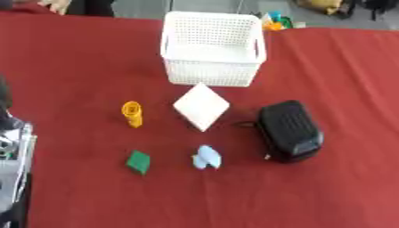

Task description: Pick up objects on the table and place them in the box.

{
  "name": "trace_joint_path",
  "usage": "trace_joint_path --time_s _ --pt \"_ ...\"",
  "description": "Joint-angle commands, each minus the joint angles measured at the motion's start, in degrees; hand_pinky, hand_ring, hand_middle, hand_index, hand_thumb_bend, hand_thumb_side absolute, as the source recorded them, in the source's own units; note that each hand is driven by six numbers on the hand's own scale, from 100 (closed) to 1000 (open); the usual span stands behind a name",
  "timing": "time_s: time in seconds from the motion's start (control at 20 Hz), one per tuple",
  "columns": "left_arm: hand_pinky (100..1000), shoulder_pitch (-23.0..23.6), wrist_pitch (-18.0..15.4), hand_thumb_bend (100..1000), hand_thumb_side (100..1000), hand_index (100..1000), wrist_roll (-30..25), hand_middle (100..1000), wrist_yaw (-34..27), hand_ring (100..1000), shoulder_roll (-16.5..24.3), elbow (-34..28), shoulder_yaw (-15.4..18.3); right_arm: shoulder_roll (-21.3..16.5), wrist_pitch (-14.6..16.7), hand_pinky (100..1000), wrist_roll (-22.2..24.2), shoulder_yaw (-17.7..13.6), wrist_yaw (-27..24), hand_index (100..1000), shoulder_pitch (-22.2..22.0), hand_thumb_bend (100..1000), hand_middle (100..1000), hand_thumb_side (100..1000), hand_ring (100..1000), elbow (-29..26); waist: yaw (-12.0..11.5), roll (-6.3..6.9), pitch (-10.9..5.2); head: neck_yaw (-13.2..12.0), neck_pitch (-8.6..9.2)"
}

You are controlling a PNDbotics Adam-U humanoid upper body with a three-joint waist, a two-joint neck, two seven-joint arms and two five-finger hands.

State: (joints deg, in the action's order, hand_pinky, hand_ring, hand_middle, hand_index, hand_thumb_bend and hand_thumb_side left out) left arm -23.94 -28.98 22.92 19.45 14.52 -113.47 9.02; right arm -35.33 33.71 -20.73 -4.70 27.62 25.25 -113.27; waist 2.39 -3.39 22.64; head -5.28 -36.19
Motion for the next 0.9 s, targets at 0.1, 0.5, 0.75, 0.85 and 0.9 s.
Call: trace_joint_path --time_s 0.1,0.5,0.75,0.85,0.9 --pt "603 0.18 0.22 121 900 727 -0.85 512 -0.41 545 1.3 -1.12 -0.26 -11.06 1.24 911 1.99 1.39 3.4 840 1.19 771 879 1000 900 -1.32 0.27 -0.43 -1.89 0.32 -0.96" --pt "601 0.67 0.44 120 900 726 -1.84 511 -0.72 544 1.99 -1.12 -0.75 -25.44 -0.52 883 8.13 5.82 7.19 823 1.29 775 869 1000 888 -1.32 0.23 -1.72 -2.65 0.81 -1.5" --pt "598 0.75 0.68 119 901 725 -2.9 510 -1.17 542 2.11 -1.12 -1.25 -29.15 -4.5 869 13.74 10.13 8.77 819 4.43 758 855 1000 880 -1.32 -0.13 -2.3 -3.0 1.89 -1.58" --pt "597 0.72 0.69 119 902 725 -3.16 509 -1.35 541 2.14 -1.12 -1.31 -29.47 -5.22 866 15.24 11.22 8.96 823 5.5 762 858 1000 881 -1.32 -0.25 -2.41 -3.04 2.14 -1.57" --pt "597 0.71 0.72 119 902 725 -3.34 509 -1.47 541 2.11 -1.12 -1.44 -29.75 -5.5 866 16.87 12.29 9.2 823 6.33 762 858 1000 881 -1.32 -0.43 -2.5 -3.07 2.42 -1.55"
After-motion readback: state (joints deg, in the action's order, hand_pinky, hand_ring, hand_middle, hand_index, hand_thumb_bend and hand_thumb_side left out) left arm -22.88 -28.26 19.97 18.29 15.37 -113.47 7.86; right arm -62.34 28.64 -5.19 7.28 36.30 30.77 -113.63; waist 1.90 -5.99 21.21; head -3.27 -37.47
